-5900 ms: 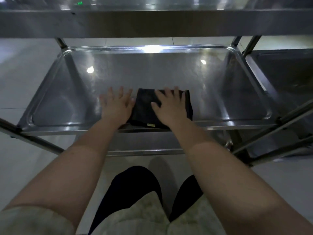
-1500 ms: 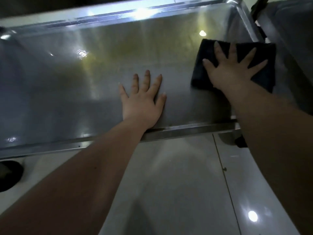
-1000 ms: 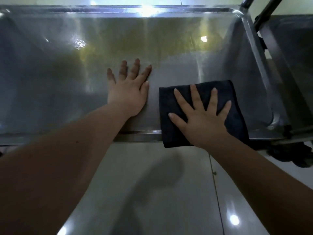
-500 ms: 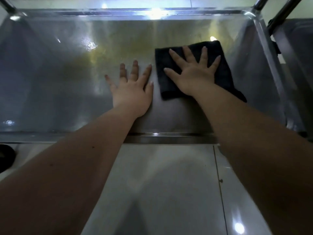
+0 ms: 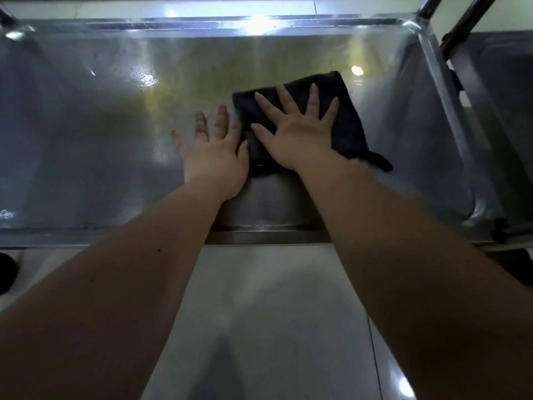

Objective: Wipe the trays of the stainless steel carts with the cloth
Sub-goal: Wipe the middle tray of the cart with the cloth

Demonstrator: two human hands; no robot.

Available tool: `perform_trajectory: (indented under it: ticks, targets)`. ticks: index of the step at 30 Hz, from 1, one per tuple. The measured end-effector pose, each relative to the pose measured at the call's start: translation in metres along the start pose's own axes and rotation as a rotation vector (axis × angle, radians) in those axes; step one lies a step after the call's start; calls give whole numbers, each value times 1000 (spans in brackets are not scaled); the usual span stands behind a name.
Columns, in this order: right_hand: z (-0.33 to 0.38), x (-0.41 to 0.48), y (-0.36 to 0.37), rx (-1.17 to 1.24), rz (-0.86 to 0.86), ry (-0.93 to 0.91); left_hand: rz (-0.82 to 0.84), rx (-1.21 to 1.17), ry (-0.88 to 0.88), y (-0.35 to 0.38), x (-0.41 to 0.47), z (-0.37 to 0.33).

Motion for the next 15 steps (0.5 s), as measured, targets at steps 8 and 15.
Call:
perform_trajectory:
  ticks: [8,15]
  targets:
    - [-177,-8,-34,44,-37,397,-8,-74,-2,1,1,-3]
    - [-128,-86,-11,3,65,308,4,-63,-7,2,1,-5]
Point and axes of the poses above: each hand's wrist, its own x-axis towards the middle knuckle, its own y-axis out of the palm, z = x × y, the point moved 8 cm from there along x, towards the middle knuckle, and after that the axes turned 4 degrees about x, right-handed, at the moved point
